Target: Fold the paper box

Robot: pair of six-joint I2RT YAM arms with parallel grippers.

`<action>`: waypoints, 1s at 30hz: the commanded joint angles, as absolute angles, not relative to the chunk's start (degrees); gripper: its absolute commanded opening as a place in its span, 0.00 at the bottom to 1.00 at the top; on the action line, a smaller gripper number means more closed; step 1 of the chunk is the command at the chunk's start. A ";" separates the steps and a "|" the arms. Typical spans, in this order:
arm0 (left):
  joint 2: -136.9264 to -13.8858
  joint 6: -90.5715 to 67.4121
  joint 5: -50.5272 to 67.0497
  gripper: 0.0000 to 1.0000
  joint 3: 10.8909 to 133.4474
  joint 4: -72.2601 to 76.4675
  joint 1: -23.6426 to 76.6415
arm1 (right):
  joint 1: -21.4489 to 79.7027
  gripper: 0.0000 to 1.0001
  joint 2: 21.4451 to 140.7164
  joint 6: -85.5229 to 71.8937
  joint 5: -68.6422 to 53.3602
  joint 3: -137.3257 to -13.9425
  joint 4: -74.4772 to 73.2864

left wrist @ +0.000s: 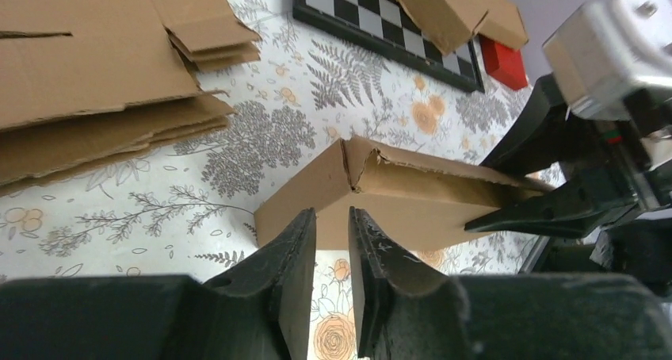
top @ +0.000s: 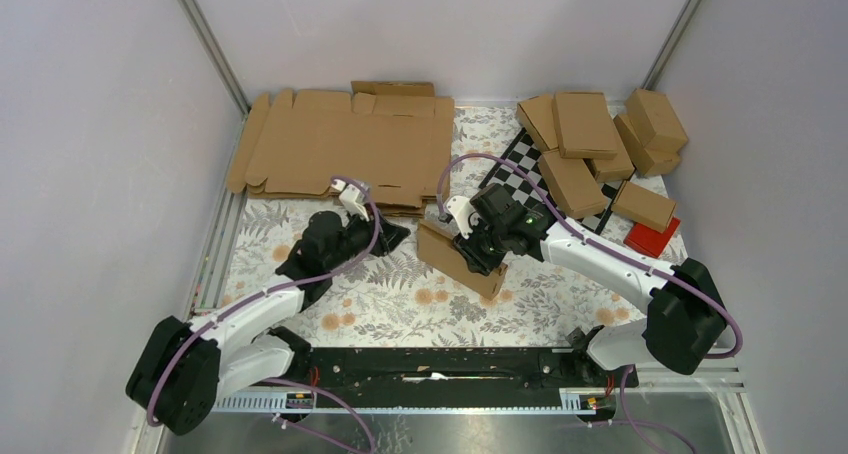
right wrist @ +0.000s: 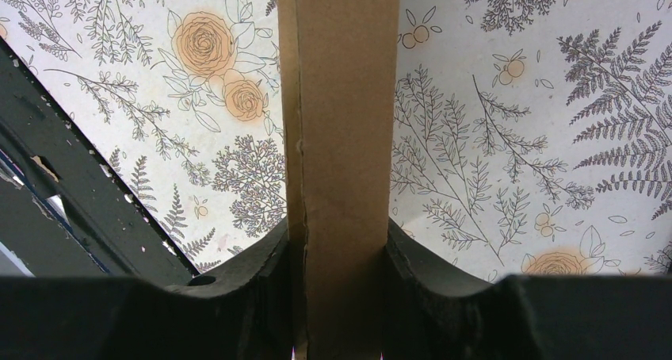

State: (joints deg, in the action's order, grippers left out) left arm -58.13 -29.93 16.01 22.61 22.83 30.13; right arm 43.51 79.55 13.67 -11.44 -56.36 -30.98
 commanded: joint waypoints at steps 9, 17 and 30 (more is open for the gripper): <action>-63.28 -20.37 17.21 0.26 29.69 25.83 33.33 | 43.37 0.31 79.59 13.45 -11.33 -57.16 -31.49; -66.24 -17.99 14.67 0.25 32.64 23.42 34.63 | 43.35 0.31 79.90 13.71 -11.44 -57.56 -31.80; -67.92 -15.48 11.60 0.19 34.46 20.43 35.76 | 43.37 0.31 80.03 13.80 -11.42 -57.84 -31.85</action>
